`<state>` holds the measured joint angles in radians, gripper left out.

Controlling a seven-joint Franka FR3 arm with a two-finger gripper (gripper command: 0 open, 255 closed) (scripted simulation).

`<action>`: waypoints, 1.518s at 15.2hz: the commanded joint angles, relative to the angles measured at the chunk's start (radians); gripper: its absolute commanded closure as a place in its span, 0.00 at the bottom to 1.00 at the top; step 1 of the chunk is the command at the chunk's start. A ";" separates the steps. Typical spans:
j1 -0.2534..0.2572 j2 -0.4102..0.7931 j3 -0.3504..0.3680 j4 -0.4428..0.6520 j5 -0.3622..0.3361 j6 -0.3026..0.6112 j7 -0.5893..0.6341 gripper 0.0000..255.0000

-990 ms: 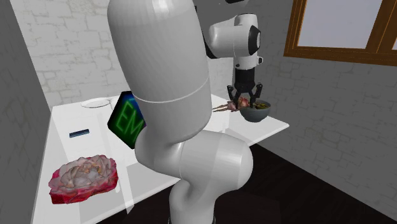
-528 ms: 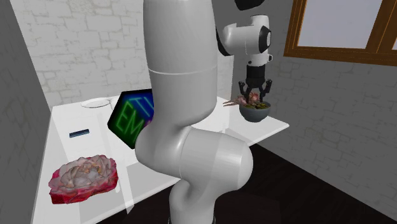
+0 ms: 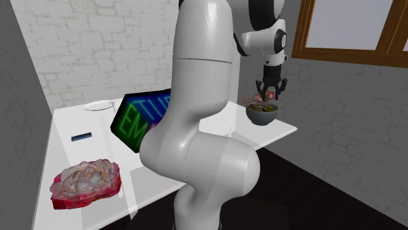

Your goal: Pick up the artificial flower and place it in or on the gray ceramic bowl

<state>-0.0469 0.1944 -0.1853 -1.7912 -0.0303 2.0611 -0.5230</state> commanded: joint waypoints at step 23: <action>-0.046 0.306 0.005 0.270 0.059 0.033 -0.048 1.00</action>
<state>-0.0933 0.4985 -0.1806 -1.5185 0.0289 2.0927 -0.5710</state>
